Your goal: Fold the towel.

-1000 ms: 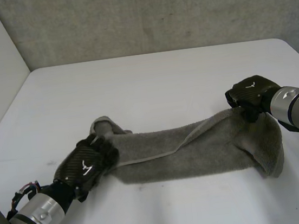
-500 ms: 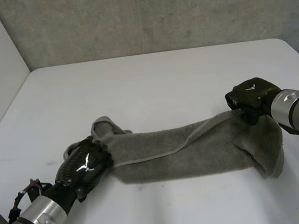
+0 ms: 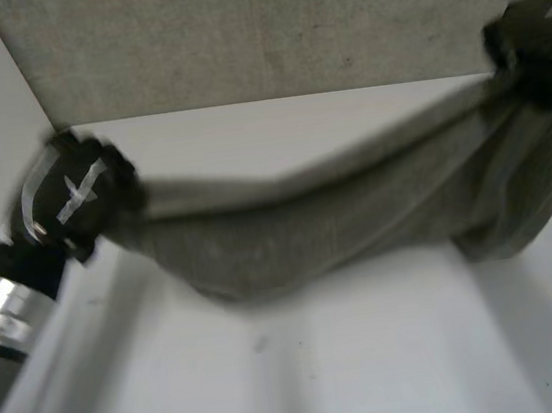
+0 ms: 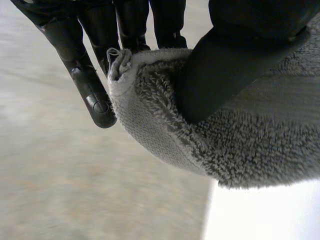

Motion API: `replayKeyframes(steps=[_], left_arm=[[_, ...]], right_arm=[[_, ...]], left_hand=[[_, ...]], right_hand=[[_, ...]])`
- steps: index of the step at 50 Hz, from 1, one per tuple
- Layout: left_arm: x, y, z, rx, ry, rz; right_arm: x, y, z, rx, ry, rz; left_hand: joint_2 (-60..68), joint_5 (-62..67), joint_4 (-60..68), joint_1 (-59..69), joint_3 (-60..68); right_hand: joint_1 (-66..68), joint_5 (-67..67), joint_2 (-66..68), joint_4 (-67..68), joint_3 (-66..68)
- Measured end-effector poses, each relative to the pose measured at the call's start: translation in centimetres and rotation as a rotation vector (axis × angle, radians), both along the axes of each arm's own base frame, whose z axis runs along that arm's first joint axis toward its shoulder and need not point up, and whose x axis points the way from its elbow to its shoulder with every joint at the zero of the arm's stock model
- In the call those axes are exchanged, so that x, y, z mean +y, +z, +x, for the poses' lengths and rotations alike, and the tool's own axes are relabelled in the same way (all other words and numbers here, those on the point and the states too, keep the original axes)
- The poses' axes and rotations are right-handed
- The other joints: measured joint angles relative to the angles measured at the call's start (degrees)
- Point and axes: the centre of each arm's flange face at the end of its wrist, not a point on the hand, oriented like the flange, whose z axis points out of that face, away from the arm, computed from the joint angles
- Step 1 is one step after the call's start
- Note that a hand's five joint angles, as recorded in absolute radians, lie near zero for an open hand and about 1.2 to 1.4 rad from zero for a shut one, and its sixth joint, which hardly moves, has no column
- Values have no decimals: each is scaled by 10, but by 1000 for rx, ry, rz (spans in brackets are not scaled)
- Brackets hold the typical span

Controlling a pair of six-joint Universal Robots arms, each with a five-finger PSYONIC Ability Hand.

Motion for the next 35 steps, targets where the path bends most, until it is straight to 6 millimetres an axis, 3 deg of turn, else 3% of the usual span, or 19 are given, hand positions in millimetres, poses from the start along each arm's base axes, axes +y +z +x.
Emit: replayKeyframes(steps=[1, 4, 7, 10, 14, 19, 22, 29, 32, 35], left_arm=[[0, 7, 1, 27, 1, -7], [3, 56, 7, 211, -10, -31], [5, 85, 14, 327, -13, -16], [4, 102, 21, 401, 2, 31], [0, 107, 28, 445, 41, 131], [-14, 85, 32, 446, 101, 313], [-29, 55, 32, 433, 148, 458], [-67, 4, 23, 407, 224, 659], [-86, -4, 15, 400, 240, 686], [-103, 1, 6, 404, 235, 667]], right_arm=[[3, 8, -1, -3, -3, -21], [20, 48, -10, -15, -24, -138], [29, 73, -17, -19, -47, -209], [32, 89, -25, -17, -73, -248], [30, 94, -32, 1, -103, -241], [9, 63, -35, 76, -103, -109], [-12, 25, -35, 170, -82, 13], [-49, -40, -24, 302, -24, 183], [-63, -55, -8, 328, -2, 191], [-78, -56, 10, 336, 3, 126]], left_hand=[[0, 0, 0, 0, 0], [0, 0, 0, 0, 0], [0, 0, 0, 0, 0], [0, 0, 0, 0, 0], [0, 3, 0, 5, 0], [0, 3, 0, 5, 0], [0, 3, 0, 5, 0], [0, 5, 0, 8, 0], [0, 5, 0, 10, 0], [0, 6, 0, 11, 0]], right_hand=[[0, 0, 0, 0, 0], [0, 0, 0, 0, 0], [0, 0, 0, 0, 0], [0, 0, 0, 0, 0], [0, 0, 3, 0, 0], [0, 0, 9, 0, 0], [0, 0, 9, 0, 0], [0, 3, 9, 0, 1], [0, 5, 9, 0, 1], [0, 7, 9, 0, 1]])
